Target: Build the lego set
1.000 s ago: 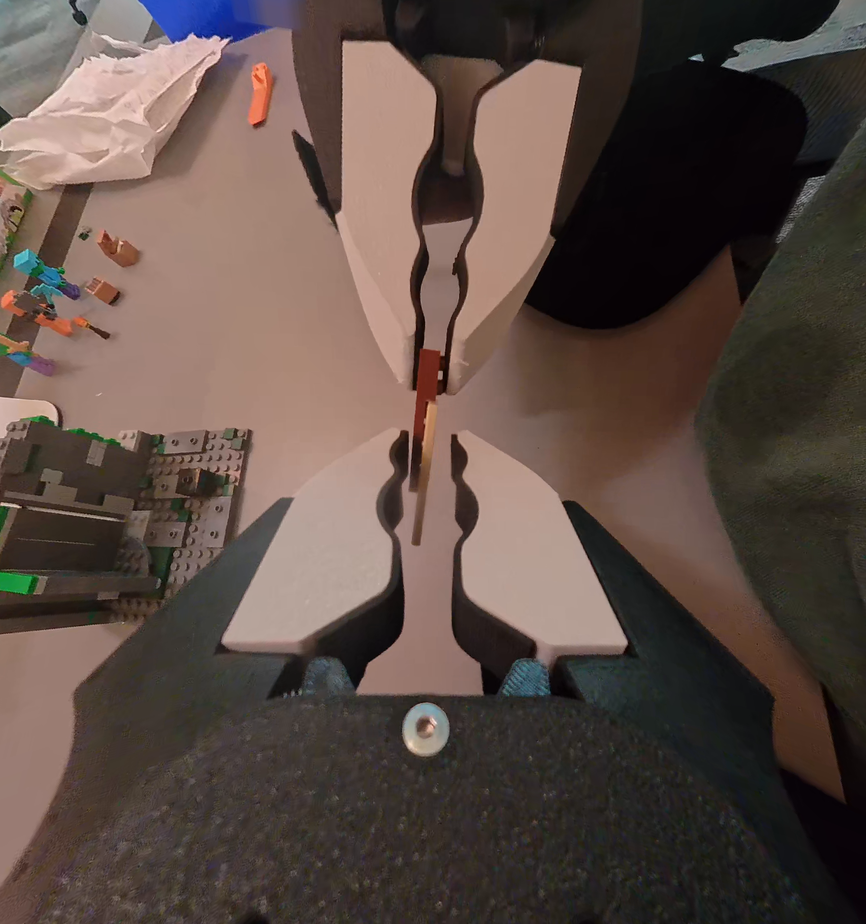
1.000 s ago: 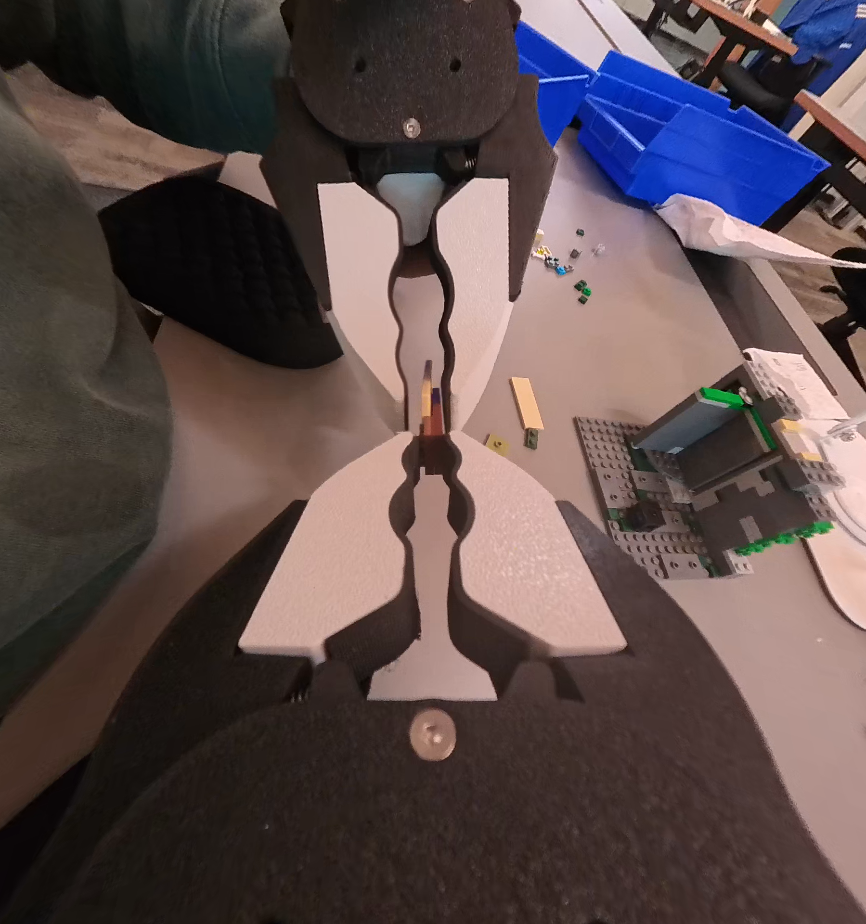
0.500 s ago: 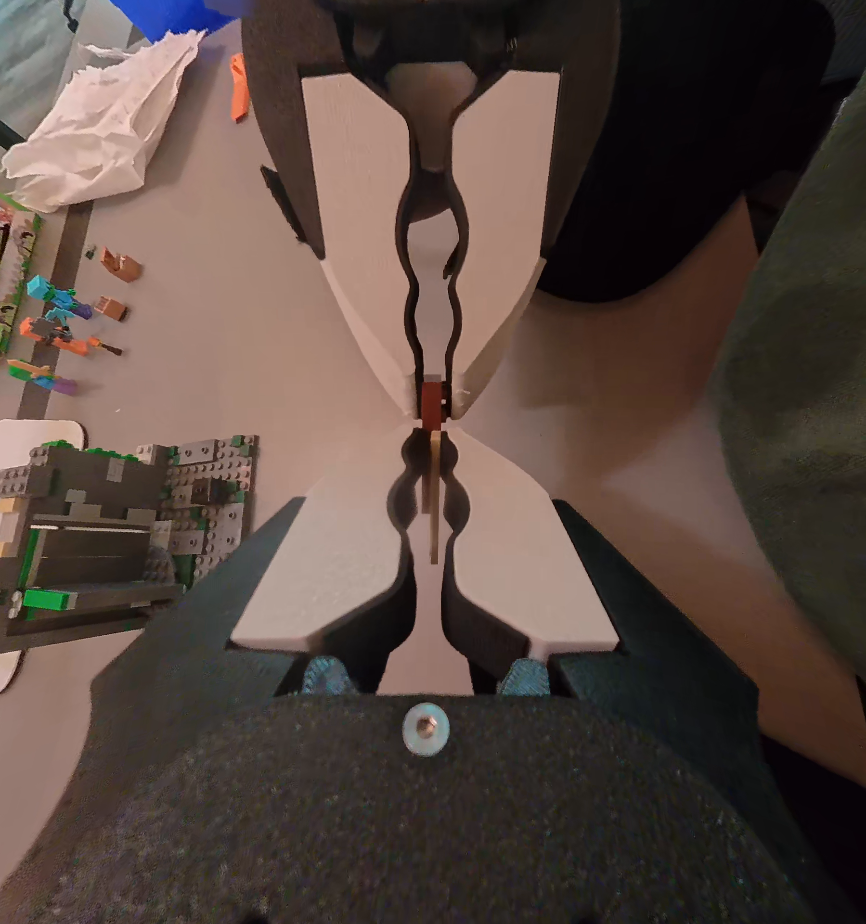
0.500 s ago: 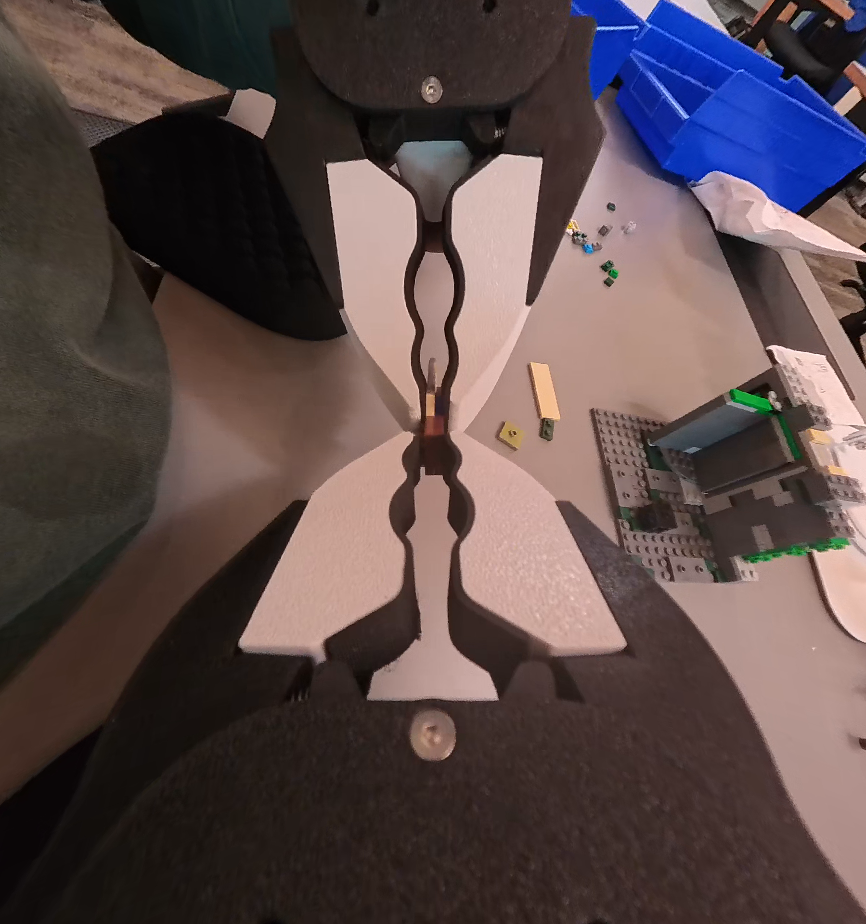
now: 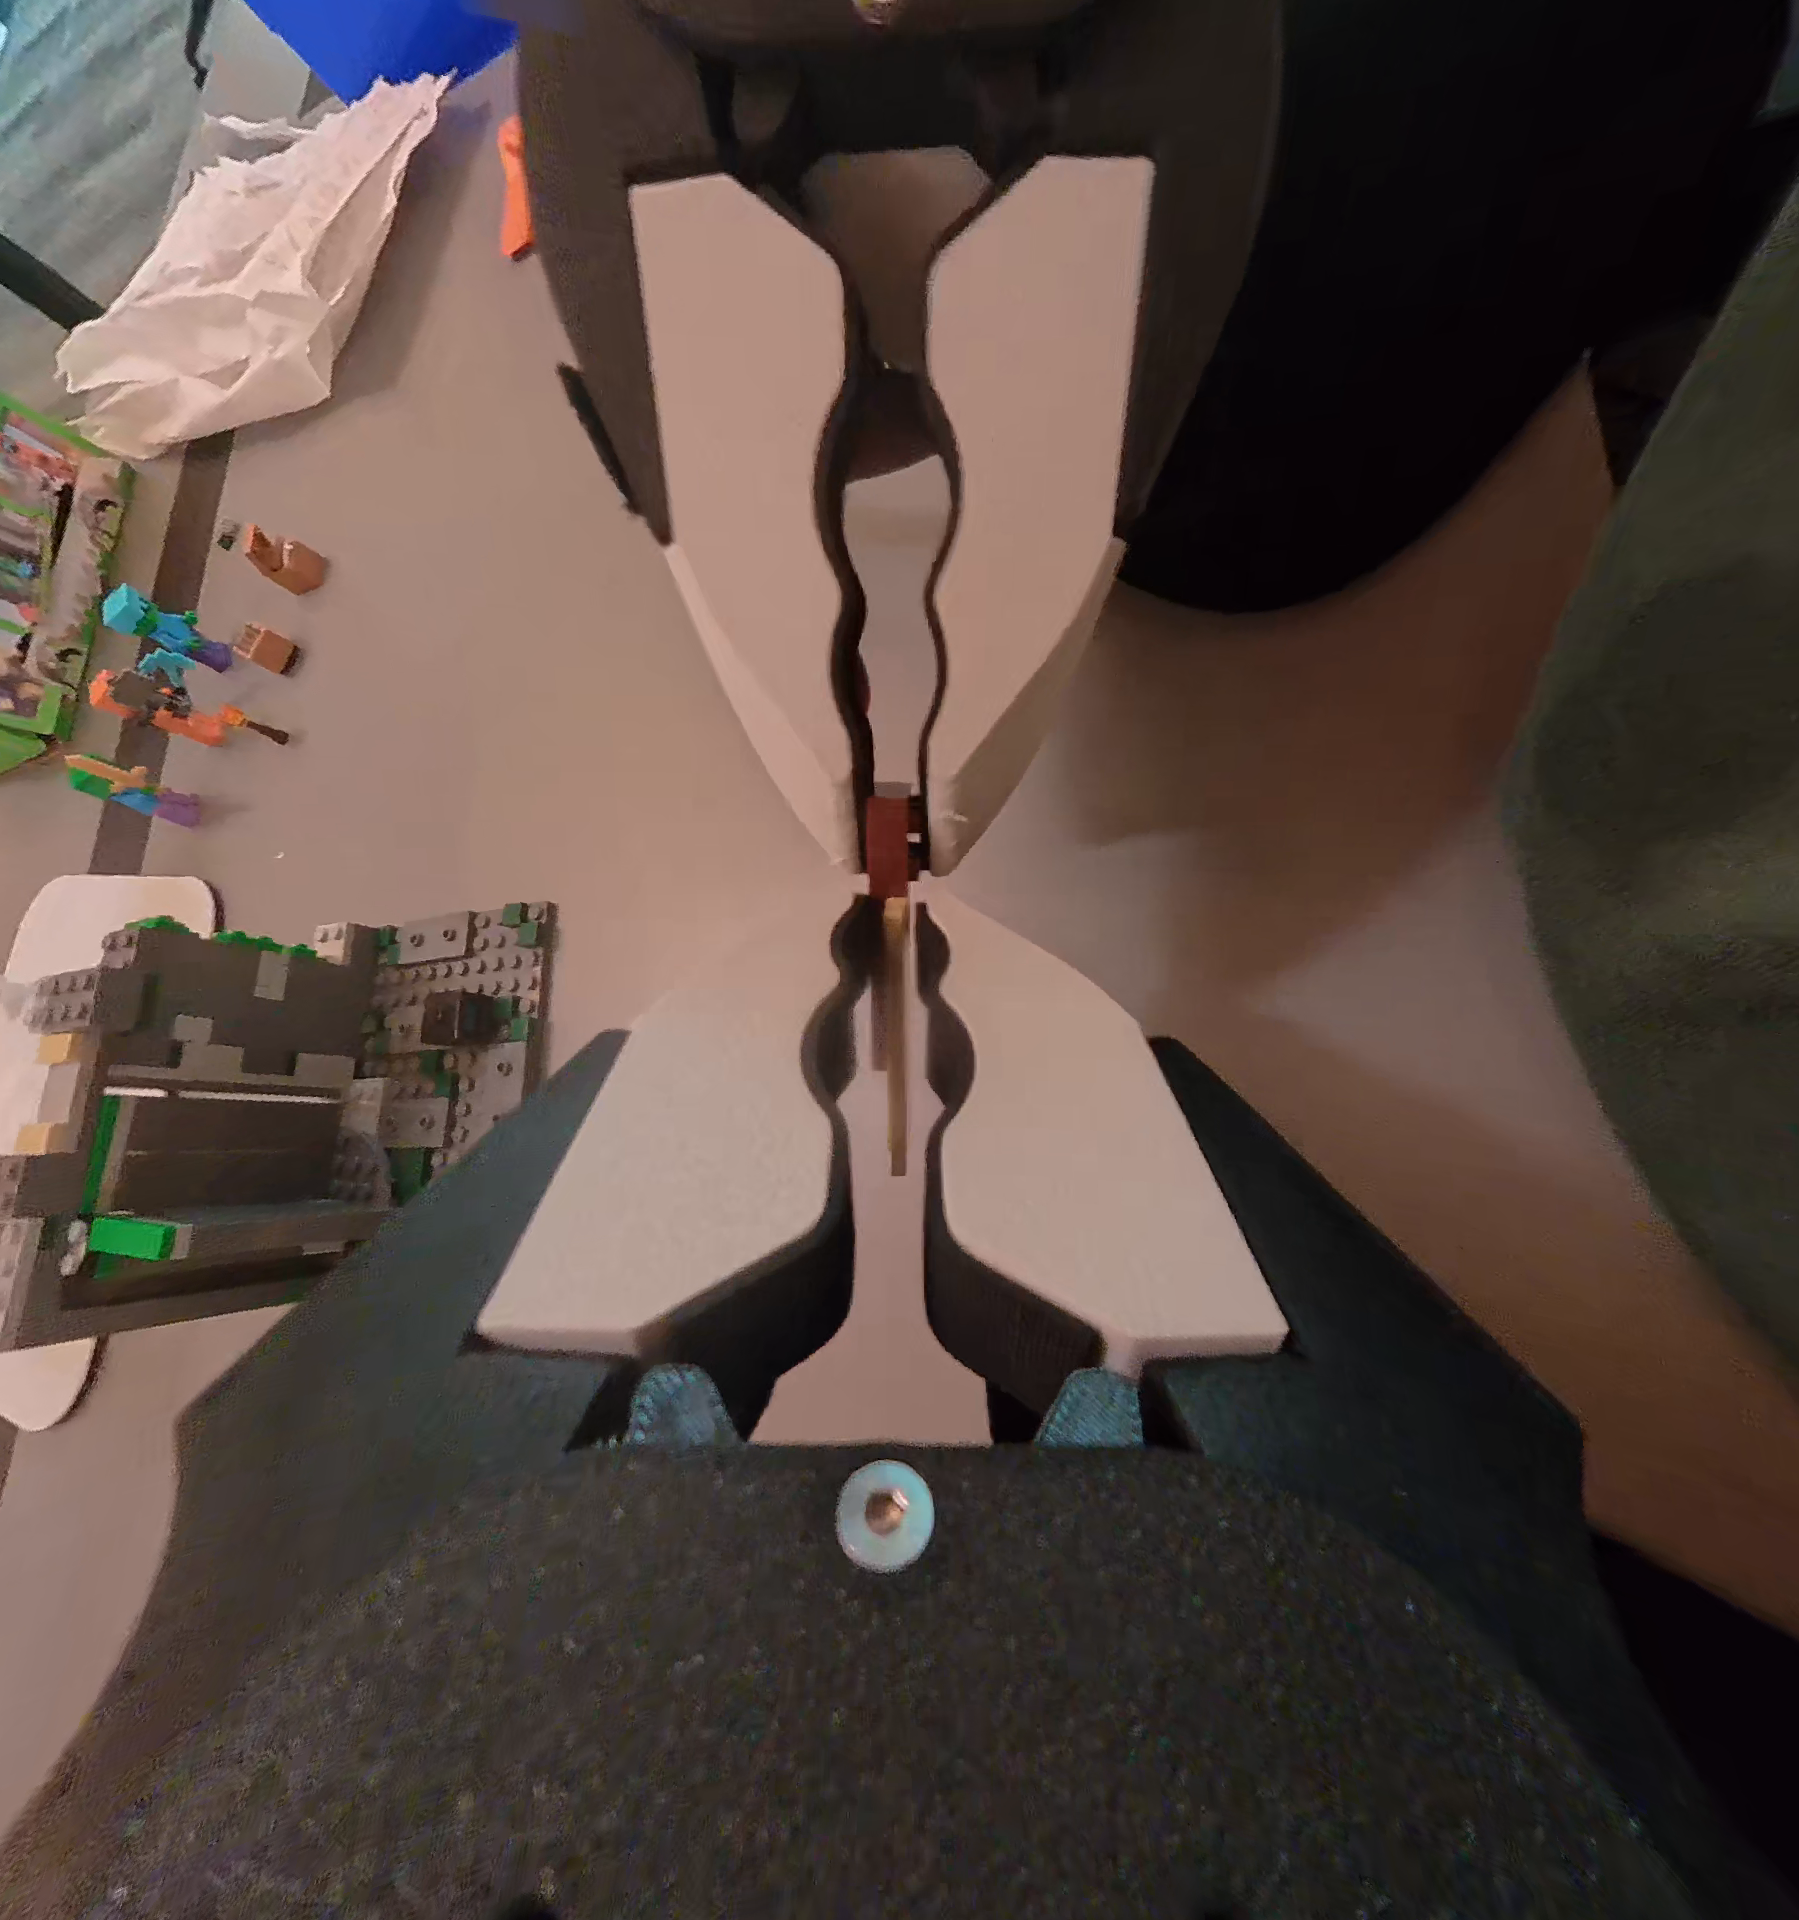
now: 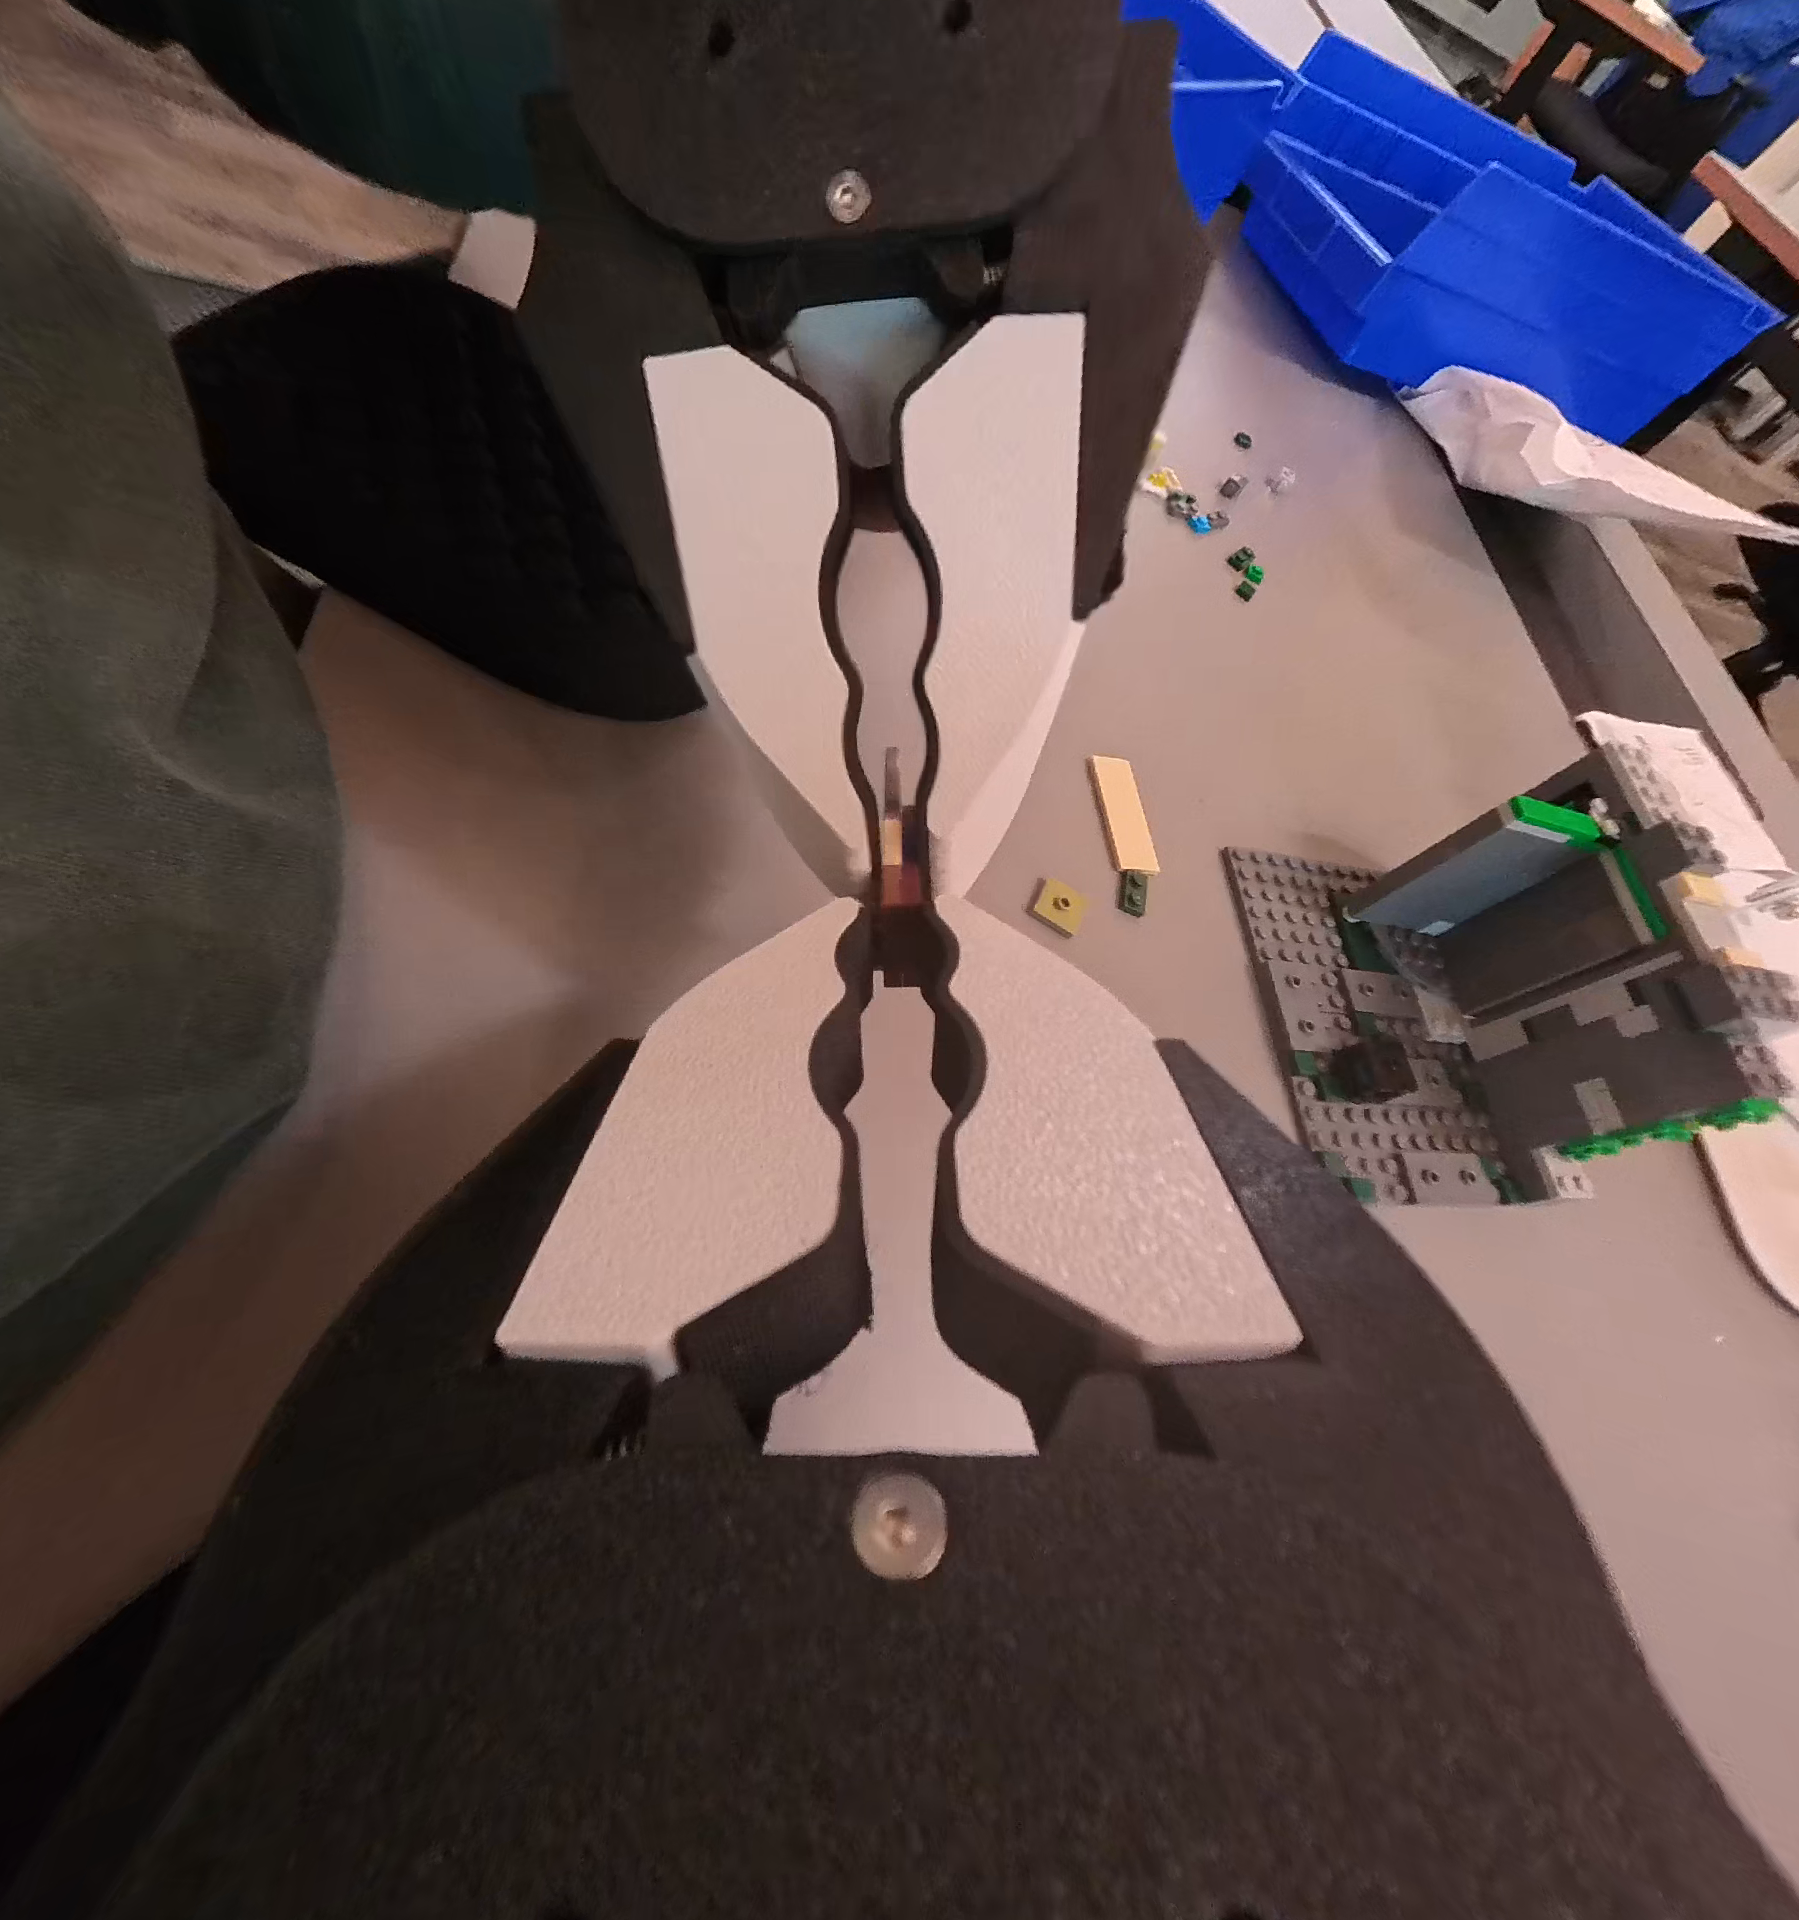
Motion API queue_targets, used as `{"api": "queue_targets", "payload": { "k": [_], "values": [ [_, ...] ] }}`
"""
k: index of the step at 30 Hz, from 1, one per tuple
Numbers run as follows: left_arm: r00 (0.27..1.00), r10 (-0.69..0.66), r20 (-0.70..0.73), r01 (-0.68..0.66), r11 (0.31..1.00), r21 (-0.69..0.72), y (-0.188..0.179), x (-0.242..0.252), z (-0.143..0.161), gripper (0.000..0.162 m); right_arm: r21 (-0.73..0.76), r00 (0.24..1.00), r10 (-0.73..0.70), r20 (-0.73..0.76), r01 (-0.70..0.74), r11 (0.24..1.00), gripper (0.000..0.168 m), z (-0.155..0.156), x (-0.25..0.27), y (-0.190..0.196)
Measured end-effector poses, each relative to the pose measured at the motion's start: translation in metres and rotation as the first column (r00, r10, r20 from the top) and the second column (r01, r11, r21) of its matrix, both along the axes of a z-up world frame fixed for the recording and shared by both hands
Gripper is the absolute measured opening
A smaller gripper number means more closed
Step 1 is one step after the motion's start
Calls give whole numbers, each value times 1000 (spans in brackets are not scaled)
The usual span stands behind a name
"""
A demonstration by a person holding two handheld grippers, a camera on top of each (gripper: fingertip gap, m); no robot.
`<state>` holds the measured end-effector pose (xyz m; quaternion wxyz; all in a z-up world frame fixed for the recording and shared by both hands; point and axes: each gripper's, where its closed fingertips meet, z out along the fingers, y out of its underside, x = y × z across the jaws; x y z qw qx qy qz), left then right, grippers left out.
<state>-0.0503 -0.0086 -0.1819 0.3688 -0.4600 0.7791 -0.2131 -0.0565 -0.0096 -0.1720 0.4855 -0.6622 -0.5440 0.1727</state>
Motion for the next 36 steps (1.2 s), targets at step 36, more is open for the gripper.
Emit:
{"api": "queue_targets", "payload": {
  "k": [36],
  "values": [
    [946,256,201,62,467,-882,11,0,35,10,-566,807,-159,-569,-243,788,18,32,31,23]
  ]
}}
